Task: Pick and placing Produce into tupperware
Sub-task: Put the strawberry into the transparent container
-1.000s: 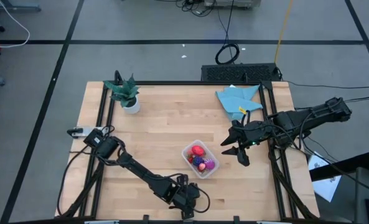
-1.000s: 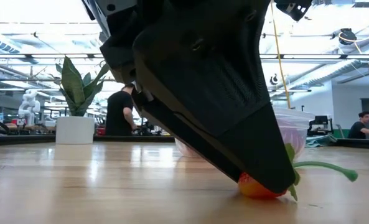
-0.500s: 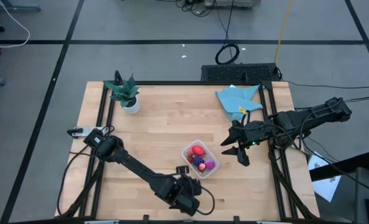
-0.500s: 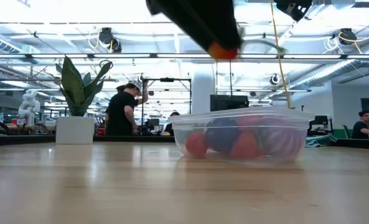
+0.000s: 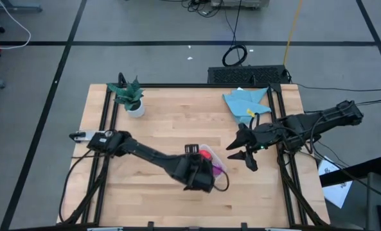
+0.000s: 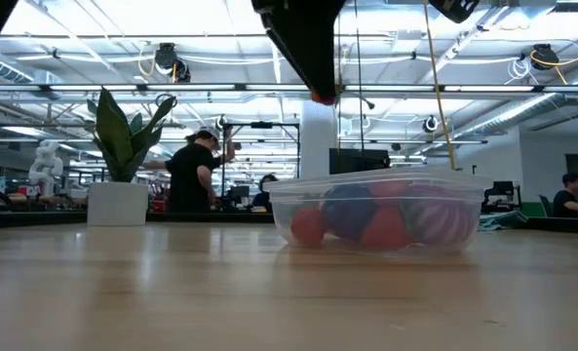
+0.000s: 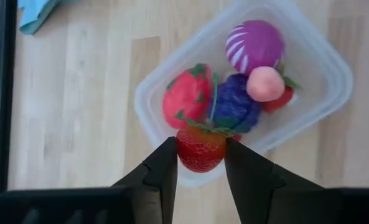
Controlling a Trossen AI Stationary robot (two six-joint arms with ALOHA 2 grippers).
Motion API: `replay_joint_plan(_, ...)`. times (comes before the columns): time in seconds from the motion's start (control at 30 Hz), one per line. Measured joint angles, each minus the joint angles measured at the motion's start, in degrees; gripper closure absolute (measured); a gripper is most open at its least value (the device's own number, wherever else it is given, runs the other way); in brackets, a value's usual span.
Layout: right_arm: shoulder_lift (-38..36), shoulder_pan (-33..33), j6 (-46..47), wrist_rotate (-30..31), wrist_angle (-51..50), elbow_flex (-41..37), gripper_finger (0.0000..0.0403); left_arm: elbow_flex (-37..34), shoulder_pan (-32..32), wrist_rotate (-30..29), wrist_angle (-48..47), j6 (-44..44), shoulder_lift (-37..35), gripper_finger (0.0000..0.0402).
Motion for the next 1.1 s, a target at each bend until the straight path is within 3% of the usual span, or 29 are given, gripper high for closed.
replay_joint_plan(0.27, -3.28, -1.09, -0.88, 0.28, 0.99, 0.00, 0.0238, -0.55, 3.53, 2.71, 3.62, 2.49, -0.01, 0.0284)
replay_joint_plan(0.57, -6.80, -1.64, -2.19, 0.51, 1.00, 0.00, 0.0238, -11.14, 4.40, 9.90, 14.36, 3.99, 0.04, 0.0284)
replay_joint_plan(1.1, -6.83, -1.64, -3.24, 1.97, 0.98, 0.00, 0.0238, -13.73, 4.73, 11.11, 18.13, 4.50, 0.03, 0.0284)
